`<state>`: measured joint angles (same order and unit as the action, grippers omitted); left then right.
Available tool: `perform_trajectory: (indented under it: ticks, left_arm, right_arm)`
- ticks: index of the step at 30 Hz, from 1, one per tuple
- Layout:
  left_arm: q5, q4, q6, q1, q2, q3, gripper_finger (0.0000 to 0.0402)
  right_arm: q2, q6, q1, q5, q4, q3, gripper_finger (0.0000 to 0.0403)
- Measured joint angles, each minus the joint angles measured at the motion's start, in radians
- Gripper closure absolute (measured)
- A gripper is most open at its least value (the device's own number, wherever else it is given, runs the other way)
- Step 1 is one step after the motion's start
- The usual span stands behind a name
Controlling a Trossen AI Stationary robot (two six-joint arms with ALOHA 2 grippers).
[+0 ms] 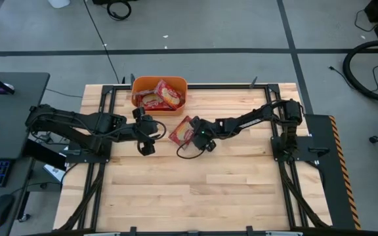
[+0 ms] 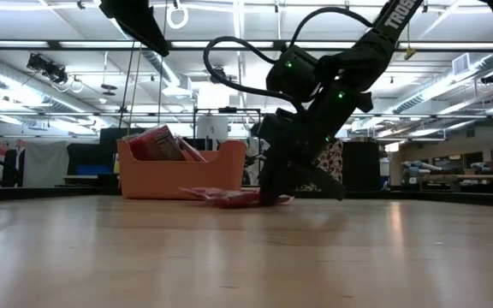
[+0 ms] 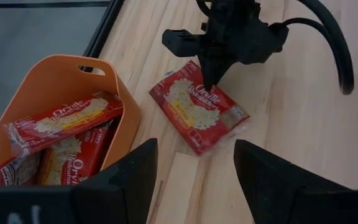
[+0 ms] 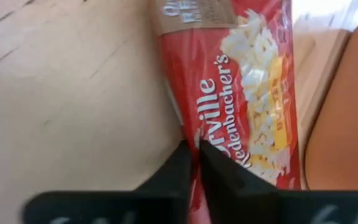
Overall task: Sort popcorn bags into baskets
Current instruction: Put the popcorn bag into the orange bin
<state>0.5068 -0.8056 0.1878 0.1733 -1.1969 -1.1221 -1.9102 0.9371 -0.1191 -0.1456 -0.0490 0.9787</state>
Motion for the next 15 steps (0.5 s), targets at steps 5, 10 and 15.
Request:
perform_trajectory:
  ticks: [5,10,15]
  left_arm:
    - [-0.024,-0.014,0.004,0.000,0.000,0.000,0.0186]
    - [-0.066,-0.065,0.015,0.010,0.000,0.000,0.0186]
    - [-0.050,-0.099,0.027,0.032,0.000,0.000,0.0186]
  right_arm:
    - [0.021,-0.035,0.010,-0.034,0.010,0.002,0.0388]
    - [0.090,-0.045,0.044,-0.138,0.010,0.037,0.0397]
    - [0.170,-0.045,0.059,-0.182,0.007,0.080,0.0398]
